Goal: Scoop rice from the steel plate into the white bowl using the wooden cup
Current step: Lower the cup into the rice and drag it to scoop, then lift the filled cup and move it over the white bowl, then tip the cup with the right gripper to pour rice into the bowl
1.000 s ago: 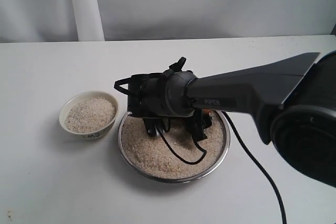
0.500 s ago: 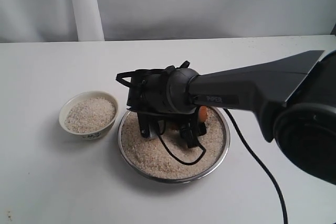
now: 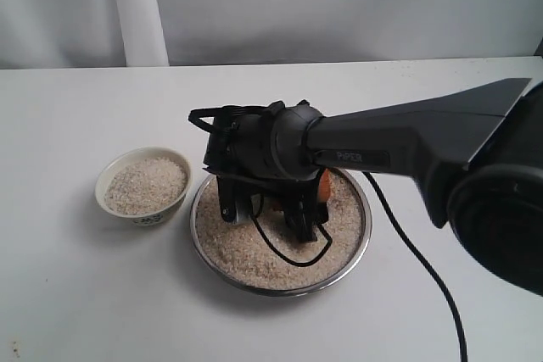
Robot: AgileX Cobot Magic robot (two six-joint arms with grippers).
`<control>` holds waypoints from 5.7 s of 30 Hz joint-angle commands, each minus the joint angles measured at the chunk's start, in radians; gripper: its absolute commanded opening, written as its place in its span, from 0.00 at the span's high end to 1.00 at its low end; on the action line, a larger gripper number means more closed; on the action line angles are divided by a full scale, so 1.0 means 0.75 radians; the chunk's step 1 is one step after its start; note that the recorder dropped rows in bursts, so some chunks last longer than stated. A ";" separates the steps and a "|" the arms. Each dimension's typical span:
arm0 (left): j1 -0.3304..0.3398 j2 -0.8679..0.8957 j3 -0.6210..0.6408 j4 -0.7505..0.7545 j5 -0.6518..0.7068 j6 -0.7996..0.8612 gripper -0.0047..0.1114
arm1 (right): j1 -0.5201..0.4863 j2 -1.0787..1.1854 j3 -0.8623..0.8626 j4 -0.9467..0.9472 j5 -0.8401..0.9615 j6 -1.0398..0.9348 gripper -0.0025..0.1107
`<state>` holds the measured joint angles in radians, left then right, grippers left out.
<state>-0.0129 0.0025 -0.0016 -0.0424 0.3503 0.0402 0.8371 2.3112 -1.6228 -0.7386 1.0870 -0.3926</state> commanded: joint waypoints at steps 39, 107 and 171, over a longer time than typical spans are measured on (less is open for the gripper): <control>-0.003 -0.003 0.002 0.001 -0.008 -0.005 0.96 | -0.102 0.022 0.028 0.567 -0.314 -0.002 0.98; -0.003 -0.003 0.002 0.001 -0.008 -0.005 0.96 | 0.160 0.192 -0.771 -0.132 -0.163 0.136 0.98; -0.003 -0.003 0.002 0.001 -0.008 -0.005 0.96 | 0.313 0.236 -0.771 -0.341 0.179 -0.212 0.98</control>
<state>-0.0129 0.0025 -0.0016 -0.0424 0.3503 0.0402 1.0634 2.5117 -2.1928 -0.9939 1.2126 -0.5401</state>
